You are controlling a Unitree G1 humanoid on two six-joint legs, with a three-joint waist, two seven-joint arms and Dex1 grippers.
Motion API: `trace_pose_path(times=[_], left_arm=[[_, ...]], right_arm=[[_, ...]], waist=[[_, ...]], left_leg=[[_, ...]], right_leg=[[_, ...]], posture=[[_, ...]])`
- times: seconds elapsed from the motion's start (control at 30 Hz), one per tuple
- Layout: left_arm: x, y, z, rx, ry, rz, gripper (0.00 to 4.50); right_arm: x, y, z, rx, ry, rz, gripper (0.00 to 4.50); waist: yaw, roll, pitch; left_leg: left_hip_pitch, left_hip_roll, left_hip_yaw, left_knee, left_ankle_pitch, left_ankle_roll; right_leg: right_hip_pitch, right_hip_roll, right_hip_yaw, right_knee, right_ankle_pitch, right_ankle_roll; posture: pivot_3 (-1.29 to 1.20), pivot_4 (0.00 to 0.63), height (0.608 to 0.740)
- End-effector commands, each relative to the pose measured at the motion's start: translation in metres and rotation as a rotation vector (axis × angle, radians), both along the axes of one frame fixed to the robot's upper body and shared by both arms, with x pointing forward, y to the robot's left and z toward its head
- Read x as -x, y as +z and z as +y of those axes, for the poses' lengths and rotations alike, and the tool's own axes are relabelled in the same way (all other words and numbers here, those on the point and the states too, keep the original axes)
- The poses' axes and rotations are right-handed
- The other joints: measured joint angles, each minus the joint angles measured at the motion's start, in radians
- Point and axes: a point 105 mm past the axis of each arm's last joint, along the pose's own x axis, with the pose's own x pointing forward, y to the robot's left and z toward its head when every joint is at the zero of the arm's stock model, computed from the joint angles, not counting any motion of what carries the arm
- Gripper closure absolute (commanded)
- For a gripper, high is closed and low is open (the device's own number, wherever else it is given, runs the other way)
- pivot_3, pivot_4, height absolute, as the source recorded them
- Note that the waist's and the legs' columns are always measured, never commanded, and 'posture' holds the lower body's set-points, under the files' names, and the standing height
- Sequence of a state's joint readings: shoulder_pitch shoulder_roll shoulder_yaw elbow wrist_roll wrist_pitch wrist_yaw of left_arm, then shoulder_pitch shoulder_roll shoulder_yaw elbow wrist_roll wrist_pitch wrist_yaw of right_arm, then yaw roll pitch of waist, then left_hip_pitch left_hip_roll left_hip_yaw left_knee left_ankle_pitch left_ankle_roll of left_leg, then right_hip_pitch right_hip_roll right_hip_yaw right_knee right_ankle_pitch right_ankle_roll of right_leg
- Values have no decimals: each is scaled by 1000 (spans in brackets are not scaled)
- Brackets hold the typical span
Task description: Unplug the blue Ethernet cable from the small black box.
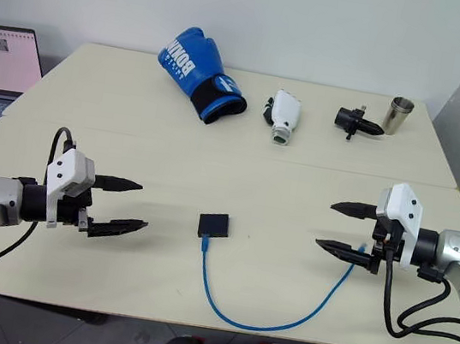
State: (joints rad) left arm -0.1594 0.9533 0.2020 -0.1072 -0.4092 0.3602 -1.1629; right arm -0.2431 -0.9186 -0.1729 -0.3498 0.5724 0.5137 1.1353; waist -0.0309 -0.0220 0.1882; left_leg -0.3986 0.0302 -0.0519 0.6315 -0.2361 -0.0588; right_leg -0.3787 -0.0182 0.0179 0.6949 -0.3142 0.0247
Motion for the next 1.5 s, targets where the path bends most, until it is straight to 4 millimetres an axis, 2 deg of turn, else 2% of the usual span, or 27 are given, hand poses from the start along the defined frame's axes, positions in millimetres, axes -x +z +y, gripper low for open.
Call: trace_pose_path(times=[0.03, 0.27, 0.4, 0.53, 0.77, 0.87, 0.97, 1.1, 1.5], left_arm=[[-1, 7, -1, -5, -7, -36, 56], [1, 4, -3, -8, -23, -13, 56], [8, -4, 1, -44, -85, 47, 56], [14, -2, -3, -11, -131, 117, 56], [21, 2, -2, -74, -220, 75, 56], [28, 1, -4, -111, -272, 42, 56], [38, 1, -6, -116, -321, 29, 56], [46, -5, -3, -131, -336, 40, 56], [46, -9, -4, -127, -331, 47, 56]], right_arm=[[4, 6, 4, 1, 29, -35, 608], [8, -4, 9, 19, 38, 9, 608], [11, -19, 40, -35, 75, 85, 608], [4, -40, 70, -29, 46, 157, 608], [-10, -67, 123, -31, 31, 267, 608], [-8, -78, 146, -7, 57, 315, 608], [3, -84, 165, 10, 110, 366, 608], [6, -93, 176, 46, 114, 391, 608], [2, -105, 205, 102, 95, 395, 608]], waist=[[0, 0, 0], [0, 0, 0], [-3, 0, 0], [-3, 0, 0], [-2, 0, 0], [-2, 0, 0], [-2, 0, 0], [-2, 0, 0], [-3, 0, 0]], left_leg=[[0, 0, 0, 0, 0, 0], [0, 0, 0, 0, 0, 0], [0, 0, 0, 0, 0, 0], [0, 1, 0, 1, 0, 0], [-1, 0, -1, 2, 0, 0], [-1, 1, -1, 2, 0, 0], [-2, 1, 0, 2, 0, 0], [-2, 1, 0, 2, 0, 0], [-1, 1, -1, 2, 0, 0]], right_leg=[[0, 0, 0, 0, 0, 0], [0, 0, 0, 0, 0, 0], [0, 0, 0, 1, 0, 0], [-1, 1, 0, 2, 0, 0], [-1, 1, 0, 2, 0, 0], [-1, 1, 0, 2, 0, 0], [-2, 1, 0, 2, 0, -1], [-3, 0, 0, 2, 0, -1], [-3, 2, 0, 3, 0, -1]], posture=[[0, 150, 740], [0, 150, 740], [0, 150, 740], [0, 150, 740], [0, 150, 740], [0, 150, 740], [0, 150, 740], [0, 150, 740], [0, 150, 740]])
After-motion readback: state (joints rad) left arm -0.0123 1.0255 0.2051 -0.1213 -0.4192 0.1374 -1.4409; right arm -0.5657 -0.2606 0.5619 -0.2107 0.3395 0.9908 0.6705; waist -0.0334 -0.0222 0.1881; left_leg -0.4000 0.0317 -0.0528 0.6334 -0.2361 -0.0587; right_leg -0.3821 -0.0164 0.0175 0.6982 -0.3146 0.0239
